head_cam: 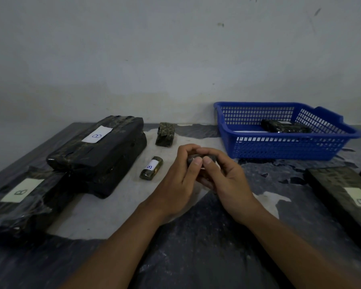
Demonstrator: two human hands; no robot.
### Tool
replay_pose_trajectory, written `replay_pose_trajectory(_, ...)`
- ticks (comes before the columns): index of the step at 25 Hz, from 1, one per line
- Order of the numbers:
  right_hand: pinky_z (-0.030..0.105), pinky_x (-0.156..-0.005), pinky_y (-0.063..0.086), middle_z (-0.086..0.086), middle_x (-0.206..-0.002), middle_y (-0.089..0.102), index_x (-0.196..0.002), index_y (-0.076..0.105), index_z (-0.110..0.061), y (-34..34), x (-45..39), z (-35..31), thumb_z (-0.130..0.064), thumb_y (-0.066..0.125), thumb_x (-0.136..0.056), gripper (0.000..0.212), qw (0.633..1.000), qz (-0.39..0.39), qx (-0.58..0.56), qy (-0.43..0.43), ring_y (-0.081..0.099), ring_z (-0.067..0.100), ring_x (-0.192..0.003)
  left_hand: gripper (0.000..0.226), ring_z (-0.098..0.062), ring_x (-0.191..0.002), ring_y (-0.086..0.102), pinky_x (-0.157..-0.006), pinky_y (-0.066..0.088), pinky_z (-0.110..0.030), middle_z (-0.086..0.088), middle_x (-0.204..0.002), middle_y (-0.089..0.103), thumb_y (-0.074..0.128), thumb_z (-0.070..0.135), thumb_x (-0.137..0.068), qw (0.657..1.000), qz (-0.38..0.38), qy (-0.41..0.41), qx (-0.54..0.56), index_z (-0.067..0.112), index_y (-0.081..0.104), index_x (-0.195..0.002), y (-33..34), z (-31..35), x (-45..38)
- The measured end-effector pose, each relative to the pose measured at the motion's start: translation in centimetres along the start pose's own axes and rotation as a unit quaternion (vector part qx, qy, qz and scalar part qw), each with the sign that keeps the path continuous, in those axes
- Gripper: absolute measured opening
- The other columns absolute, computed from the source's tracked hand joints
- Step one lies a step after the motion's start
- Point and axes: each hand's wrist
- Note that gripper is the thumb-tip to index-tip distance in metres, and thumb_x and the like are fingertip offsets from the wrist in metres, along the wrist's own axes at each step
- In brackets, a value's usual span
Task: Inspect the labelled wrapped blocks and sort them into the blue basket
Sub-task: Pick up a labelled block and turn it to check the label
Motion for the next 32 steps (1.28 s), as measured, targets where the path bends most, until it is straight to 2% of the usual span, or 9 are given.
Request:
replay_pose_trajectory(8,0.035,-0.094,0.060,0.004,-0.122,0.074,-0.125,0.068,-0.016,0.3,-0.1,0.3,-0.027,0.056,-0.097,0.032,1.000,0.011,0.017,-0.007,0.072,0.019,-0.115,0.026,-0.010,-0.112,0.064,-0.093,0.053,-0.025,0.002,-0.118,0.064,0.034,0.030,-0.109,1.000,0.019,0.002,-0.021,0.019,0.047,-0.130,0.2,-0.3,0.1)
replay_pose_trajectory(11,0.032,-0.084,0.062,-0.008,-0.123,0.072,-0.135,0.061,-0.027,0.3,-0.2,0.5,-0.034,0.050,-0.103,0.035,0.999,0.030,0.027,0.012,0.075,0.020,-0.104,0.033,-0.009,-0.089,0.065,-0.072,0.051,-0.021,-0.005,-0.110,0.067,0.032,0.030,-0.108,0.989,0.099,-0.026,0.105,0.007,0.049,-0.125,0.4,-0.2,-0.4)
replay_pose_trajectory(15,0.036,-0.074,0.058,-0.004,-0.137,0.056,-0.147,0.044,-0.028,-1.0,-1.4,0.4,-0.039,0.052,-0.105,0.044,0.980,0.142,-0.057,0.129,0.073,0.026,-0.097,0.043,-0.016,-0.064,0.052,-0.055,0.034,-0.029,-0.010,-0.095,0.062,0.025,0.041,-0.106,0.861,0.221,-0.130,0.439,0.013,0.058,-0.113,-1.2,0.1,-1.3)
replay_pose_trajectory(18,0.034,-0.074,0.058,0.009,-0.133,0.063,-0.138,0.056,-0.017,-1.2,-1.4,0.1,-0.046,0.058,-0.093,0.053,0.970,0.094,-0.134,0.178,0.073,0.026,-0.091,0.044,-0.014,-0.058,0.048,-0.051,0.033,-0.027,-0.005,-0.085,0.061,0.026,0.041,-0.104,0.809,0.207,-0.143,0.531,0.017,0.062,-0.095,-1.8,0.6,-0.9)
replay_pose_trajectory(21,0.030,-0.063,0.059,0.009,-0.121,0.074,-0.126,0.061,-0.018,-0.8,-1.1,-0.1,-0.040,0.061,-0.086,0.046,0.973,0.061,-0.175,0.139,0.075,0.024,-0.081,0.046,-0.012,-0.058,0.048,-0.052,0.033,-0.027,-0.004,-0.090,0.066,0.029,0.042,-0.104,0.838,0.186,-0.203,0.471,0.015,0.066,-0.106,-0.8,0.4,-1.1)
replay_pose_trajectory(23,0.026,-0.056,0.059,0.007,-0.110,0.078,-0.118,0.060,-0.018,-1.0,-1.2,-0.3,-0.029,0.061,-0.091,0.029,0.972,0.097,-0.195,0.093,0.077,0.021,-0.077,0.045,-0.010,-0.060,0.047,-0.051,0.036,-0.026,-0.006,-0.109,0.067,0.031,0.041,-0.108,0.878,0.236,-0.229,0.348,0.013,0.061,-0.125,-0.2,-0.1,-1.4)
replay_pose_trajectory(26,0.023,-0.060,0.059,0.010,-0.113,0.076,-0.112,0.062,-0.020,-1.7,-1.4,-0.3,-0.014,0.064,-0.098,0.016,0.985,0.163,-0.045,0.031,0.077,0.018,-0.083,0.035,-0.006,-0.064,0.050,-0.056,0.045,-0.021,0.000,-0.127,0.062,0.028,0.037,-0.112,0.932,0.299,-0.168,0.120,0.025,0.054,-0.131,-0.3,-0.4,-1.1)
replay_pose_trajectory(30,0.026,-0.086,0.061,-0.013,-0.118,0.068,-0.127,0.056,-0.034,-0.9,-0.3,0.4,-0.001,0.071,-0.093,0.049,0.984,0.094,0.147,-0.046,0.072,0.013,-0.105,0.041,0.005,-0.089,0.061,-0.075,0.048,-0.013,0.013,-0.129,0.060,0.034,0.053,-0.102,0.989,0.113,-0.075,0.055,0.040,0.049,-0.137,0.4,0.1,-0.2)
replay_pose_trajectory(32,0.025,-0.088,0.059,-0.020,-0.118,0.066,-0.135,0.050,-0.038,-0.5,0.1,0.5,0.001,0.068,-0.094,0.059,0.987,0.049,0.146,-0.044,0.069,0.009,-0.110,0.045,-0.002,-0.117,0.062,-0.099,0.051,-0.027,0.009,-0.137,0.060,0.036,0.052,-0.102,0.993,0.053,-0.068,0.079,0.035,0.050,-0.141,0.9,-0.4,-0.3)
Point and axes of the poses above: each hand's wrist, its own x-axis away from the middle knuckle, its own y-axis out of the palm, z = x × y
